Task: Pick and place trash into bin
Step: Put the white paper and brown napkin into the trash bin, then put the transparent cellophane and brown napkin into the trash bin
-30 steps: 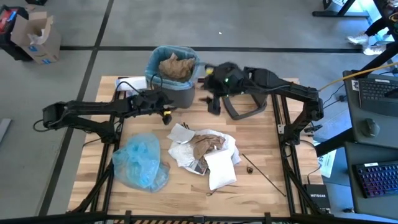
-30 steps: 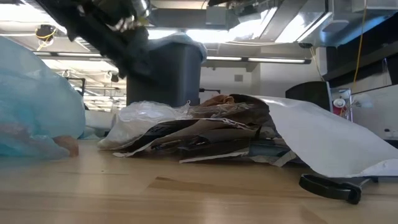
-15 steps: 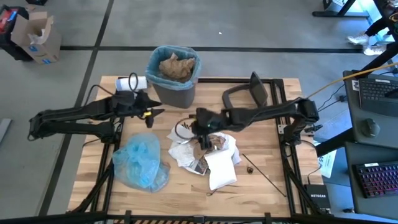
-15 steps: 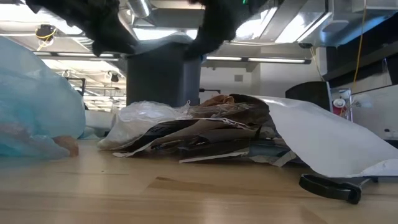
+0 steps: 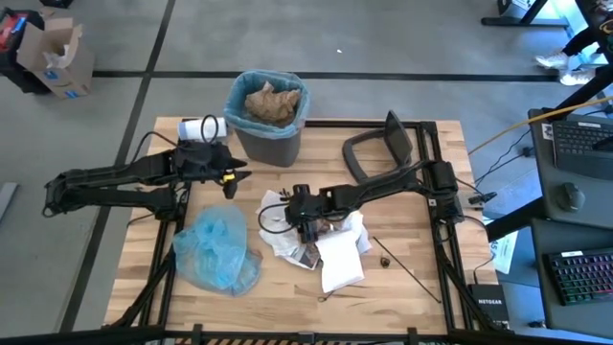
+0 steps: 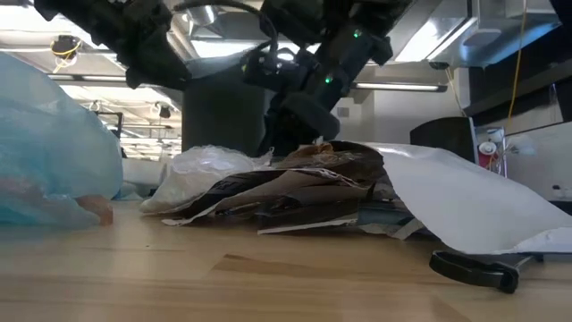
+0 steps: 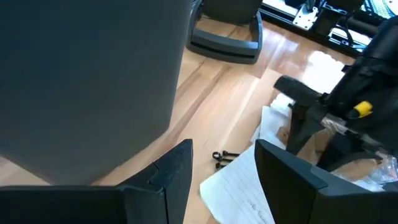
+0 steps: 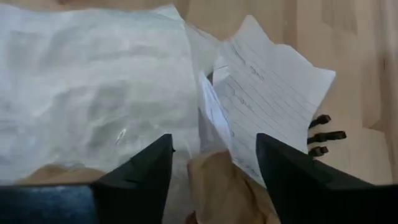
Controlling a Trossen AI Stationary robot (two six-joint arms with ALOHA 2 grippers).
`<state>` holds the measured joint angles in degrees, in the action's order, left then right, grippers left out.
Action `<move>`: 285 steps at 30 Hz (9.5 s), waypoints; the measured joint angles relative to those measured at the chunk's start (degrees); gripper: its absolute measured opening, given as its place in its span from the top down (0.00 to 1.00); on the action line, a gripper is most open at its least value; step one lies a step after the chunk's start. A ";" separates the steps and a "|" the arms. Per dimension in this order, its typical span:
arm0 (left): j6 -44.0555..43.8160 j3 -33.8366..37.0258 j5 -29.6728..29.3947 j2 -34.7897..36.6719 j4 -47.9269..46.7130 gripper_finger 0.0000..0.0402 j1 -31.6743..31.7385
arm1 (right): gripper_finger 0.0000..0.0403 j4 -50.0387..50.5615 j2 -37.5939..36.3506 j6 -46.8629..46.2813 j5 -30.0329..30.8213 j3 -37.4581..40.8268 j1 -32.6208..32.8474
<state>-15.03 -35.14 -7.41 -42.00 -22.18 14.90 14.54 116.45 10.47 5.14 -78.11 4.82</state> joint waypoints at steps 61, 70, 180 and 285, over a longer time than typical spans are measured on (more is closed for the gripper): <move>0.42 -4.61 -1.17 16.23 -2.19 0.59 0.04 | 1.00 -17.73 -1.51 4.75 -2.54 -45.46 -23.73; 0.00 -4.61 -1.16 16.20 -4.10 0.59 0.04 | 1.00 -21.06 5.37 2.85 -2.74 -45.42 -25.24; 1.45 -56.19 4.64 -52.05 -24.93 0.59 22.25 | 0.54 40.63 -7.11 10.91 2.27 -52.50 -22.49; 8.59 -17.77 4.69 -3.52 -17.38 0.59 3.80 | 1.00 32.03 -11.83 -4.37 -1.12 -24.09 -3.89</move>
<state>-6.44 -52.90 -2.72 -45.52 -39.57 18.70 46.56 104.62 6.10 4.02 -102.20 0.93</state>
